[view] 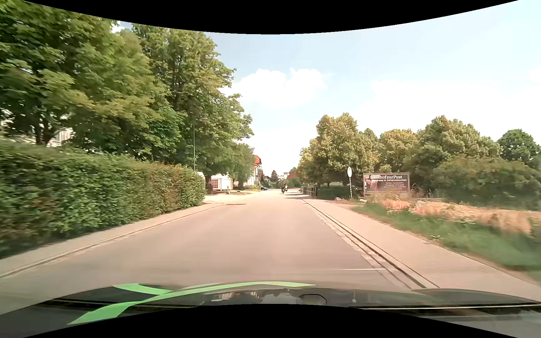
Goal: Follow the waypoints while adhering to traffic rules and regulations
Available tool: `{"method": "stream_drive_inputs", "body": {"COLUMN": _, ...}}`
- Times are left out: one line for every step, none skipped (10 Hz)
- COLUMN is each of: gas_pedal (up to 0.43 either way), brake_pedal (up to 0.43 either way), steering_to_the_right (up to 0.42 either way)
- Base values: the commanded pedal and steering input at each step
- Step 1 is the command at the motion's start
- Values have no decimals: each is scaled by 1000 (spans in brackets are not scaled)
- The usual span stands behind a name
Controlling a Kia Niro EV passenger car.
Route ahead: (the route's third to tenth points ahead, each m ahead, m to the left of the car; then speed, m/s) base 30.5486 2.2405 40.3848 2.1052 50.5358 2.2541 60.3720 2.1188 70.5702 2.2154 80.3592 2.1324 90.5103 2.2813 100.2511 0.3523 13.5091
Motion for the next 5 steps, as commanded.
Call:
{"method": "stream_drive_inputs", "body": {"gas_pedal": 118, "brake_pedal": 0, "steering_to_the_right": -10}}
{"method": "stream_drive_inputs", "body": {"gas_pedal": 118, "brake_pedal": 0, "steering_to_the_right": -9}}
{"method": "stream_drive_inputs", "body": {"gas_pedal": 118, "brake_pedal": 0, "steering_to_the_right": -8}}
{"method": "stream_drive_inputs", "body": {"gas_pedal": 118, "brake_pedal": 0, "steering_to_the_right": -8}}
{"method": "stream_drive_inputs", "body": {"gas_pedal": 118, "brake_pedal": 0, "steering_to_the_right": -8}}
